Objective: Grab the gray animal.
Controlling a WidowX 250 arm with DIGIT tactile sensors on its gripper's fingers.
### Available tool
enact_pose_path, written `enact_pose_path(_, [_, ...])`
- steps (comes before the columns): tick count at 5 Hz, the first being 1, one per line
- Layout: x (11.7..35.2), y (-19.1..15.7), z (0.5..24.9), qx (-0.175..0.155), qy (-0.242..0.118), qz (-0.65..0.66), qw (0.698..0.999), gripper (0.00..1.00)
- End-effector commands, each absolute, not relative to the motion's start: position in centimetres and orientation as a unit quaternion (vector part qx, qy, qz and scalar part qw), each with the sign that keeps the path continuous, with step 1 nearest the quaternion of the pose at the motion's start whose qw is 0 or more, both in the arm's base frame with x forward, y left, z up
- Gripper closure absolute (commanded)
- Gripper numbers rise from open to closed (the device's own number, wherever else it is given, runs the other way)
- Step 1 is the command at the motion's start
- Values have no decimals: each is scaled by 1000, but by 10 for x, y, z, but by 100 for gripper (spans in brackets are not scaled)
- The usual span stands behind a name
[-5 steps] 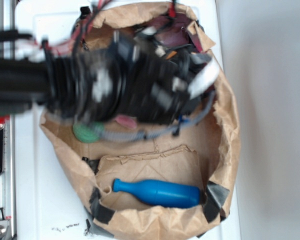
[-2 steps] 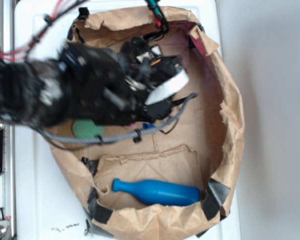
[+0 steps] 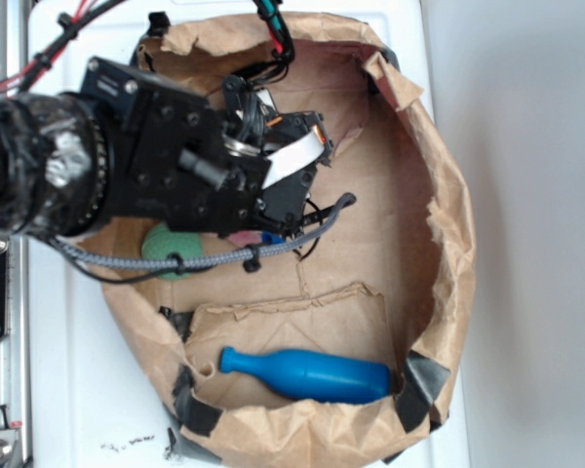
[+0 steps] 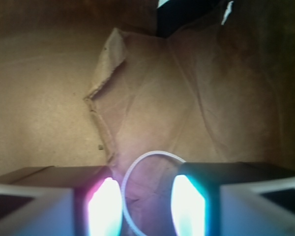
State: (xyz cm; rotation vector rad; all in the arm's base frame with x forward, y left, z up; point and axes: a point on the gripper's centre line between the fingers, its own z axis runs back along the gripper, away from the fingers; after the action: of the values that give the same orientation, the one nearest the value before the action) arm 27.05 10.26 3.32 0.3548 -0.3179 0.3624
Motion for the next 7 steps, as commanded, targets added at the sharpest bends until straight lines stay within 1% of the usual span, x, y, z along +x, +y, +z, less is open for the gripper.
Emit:
enact_pose_path(1, [267, 118, 39, 177, -165, 188, 952, 0])
enact_pose_path(2, [267, 118, 39, 177, -165, 188, 952, 0])
enact_pose_path(3, [264, 119, 50, 161, -161, 174, 958, 0])
enact_pose_path(4, [257, 119, 55, 148, -174, 161, 960, 0])
enact_pose_path(5, [255, 123, 67, 129, -161, 146, 968, 0])
enact_pose_path(6, [256, 130, 77, 122, -147, 140, 972, 0])
enact_pose_path(7, [257, 133, 72, 136, -154, 142, 968, 0])
